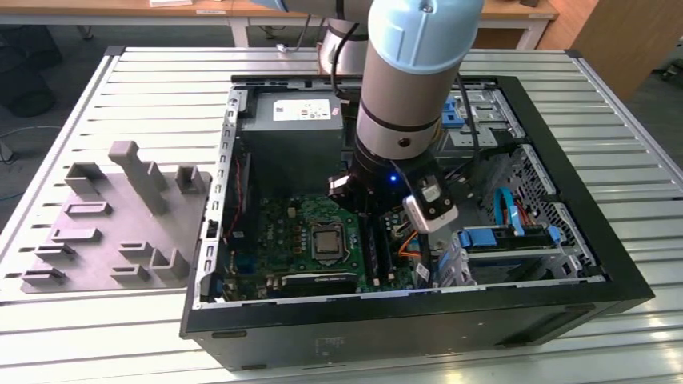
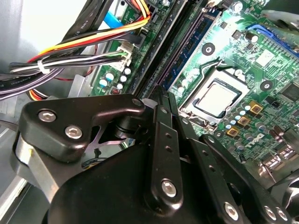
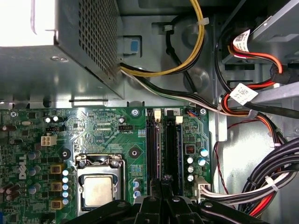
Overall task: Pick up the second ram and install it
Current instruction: 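Insert the second ram into the second slot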
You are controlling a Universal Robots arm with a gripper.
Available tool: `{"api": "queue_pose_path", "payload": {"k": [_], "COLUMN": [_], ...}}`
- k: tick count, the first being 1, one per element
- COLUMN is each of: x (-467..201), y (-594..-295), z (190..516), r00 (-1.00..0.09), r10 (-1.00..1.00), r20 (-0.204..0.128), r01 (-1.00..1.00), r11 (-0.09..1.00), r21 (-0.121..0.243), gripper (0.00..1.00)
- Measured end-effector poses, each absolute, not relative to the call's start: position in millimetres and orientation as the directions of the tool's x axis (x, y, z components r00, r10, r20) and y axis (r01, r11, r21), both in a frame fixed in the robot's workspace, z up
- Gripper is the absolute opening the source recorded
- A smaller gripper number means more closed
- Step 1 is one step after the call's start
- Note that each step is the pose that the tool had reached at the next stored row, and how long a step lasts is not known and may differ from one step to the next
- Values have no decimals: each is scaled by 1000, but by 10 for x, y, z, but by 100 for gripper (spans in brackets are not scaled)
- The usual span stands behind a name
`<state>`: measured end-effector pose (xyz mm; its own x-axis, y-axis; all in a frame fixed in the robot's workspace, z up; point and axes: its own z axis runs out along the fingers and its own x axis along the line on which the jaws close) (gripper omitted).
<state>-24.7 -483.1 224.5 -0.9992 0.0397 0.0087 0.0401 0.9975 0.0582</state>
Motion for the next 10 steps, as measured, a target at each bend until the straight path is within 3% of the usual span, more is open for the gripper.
{"api": "queue_pose_path", "payload": {"k": [10], "x": [-248], "y": [-4831], "z": [2219], "r00": [-999], "r10": [40], "r20": [9], "r01": [40], "r11": [997], "r21": [59], "gripper": [12]}}
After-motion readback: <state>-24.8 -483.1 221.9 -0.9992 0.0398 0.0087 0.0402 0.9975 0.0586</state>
